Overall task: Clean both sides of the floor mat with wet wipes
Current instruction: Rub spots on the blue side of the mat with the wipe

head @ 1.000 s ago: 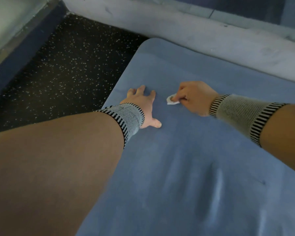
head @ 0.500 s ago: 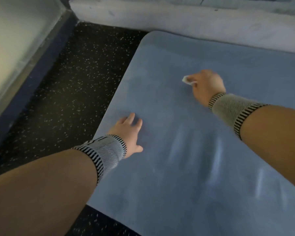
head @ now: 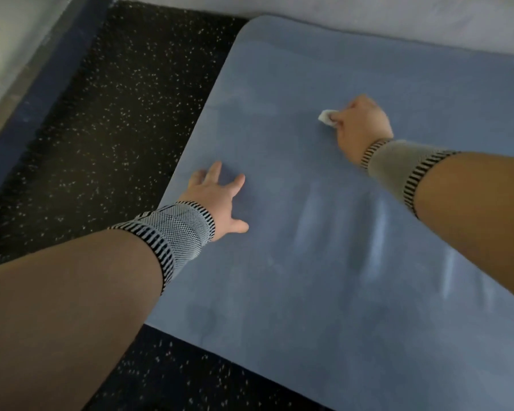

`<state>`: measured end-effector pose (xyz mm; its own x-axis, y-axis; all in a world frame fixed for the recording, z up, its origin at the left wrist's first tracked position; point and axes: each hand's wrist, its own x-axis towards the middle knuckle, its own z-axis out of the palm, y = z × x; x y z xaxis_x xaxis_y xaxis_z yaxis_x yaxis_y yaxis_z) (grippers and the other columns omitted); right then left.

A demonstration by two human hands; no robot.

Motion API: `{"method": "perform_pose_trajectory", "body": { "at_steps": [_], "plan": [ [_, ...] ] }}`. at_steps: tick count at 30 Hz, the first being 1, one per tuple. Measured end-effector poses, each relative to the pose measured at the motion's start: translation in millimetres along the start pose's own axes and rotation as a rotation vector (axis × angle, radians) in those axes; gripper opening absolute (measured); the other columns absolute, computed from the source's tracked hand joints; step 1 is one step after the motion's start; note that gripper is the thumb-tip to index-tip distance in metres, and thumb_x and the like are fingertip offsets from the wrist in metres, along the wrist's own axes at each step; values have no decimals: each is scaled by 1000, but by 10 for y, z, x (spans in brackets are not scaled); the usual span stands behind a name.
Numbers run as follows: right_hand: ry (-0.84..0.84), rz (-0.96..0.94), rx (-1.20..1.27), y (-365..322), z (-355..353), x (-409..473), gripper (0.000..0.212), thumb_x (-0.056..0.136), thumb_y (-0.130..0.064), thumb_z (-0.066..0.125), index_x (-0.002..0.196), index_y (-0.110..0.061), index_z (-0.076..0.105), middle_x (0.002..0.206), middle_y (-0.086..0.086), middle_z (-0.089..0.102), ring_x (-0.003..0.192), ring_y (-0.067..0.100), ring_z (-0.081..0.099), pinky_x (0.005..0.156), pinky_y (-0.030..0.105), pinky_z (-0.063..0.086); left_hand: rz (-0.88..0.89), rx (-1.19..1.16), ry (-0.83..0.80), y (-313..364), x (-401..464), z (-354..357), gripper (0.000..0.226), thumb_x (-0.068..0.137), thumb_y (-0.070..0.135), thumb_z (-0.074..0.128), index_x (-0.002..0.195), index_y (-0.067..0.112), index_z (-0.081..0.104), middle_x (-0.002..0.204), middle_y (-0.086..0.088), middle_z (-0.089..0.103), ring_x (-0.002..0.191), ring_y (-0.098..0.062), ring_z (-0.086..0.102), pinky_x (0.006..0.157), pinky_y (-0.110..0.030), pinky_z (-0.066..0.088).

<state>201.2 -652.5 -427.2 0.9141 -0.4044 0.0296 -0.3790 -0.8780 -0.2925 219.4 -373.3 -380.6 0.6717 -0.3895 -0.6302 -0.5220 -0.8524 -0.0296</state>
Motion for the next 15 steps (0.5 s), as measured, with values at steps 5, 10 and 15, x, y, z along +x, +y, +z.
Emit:
{"method": "perform_pose_trajectory", "body": {
  "at_steps": [5,10,15],
  "plan": [
    [-266,-349,125,-493,45,-884,12,92,-27,56,90,-17,61,90,9,58,83,24,51,67,27,35,-1,-32,-21,-39,25,24,99,79,62,65,151,44,-1,161,-4,-14,148,-34,-6,116,-47,23],
    [-139,-341,4,-391,-113,-260,31,95,-7,46,119,-13,65,108,22,57,100,37,56,78,36,39,17,-48,6,-89,28,63,99,78,65,63,151,45,-1,161,-2,-14,148,-33,-6,116,-47,24],
    [-105,10,-70,-381,-59,-7,28,93,-8,43,114,-7,61,114,21,51,101,37,53,73,34,36,15,-52,5,-89,-1,69,99,79,65,62,150,46,-3,161,-1,-15,148,-30,-7,116,-47,26]
  ]
}}
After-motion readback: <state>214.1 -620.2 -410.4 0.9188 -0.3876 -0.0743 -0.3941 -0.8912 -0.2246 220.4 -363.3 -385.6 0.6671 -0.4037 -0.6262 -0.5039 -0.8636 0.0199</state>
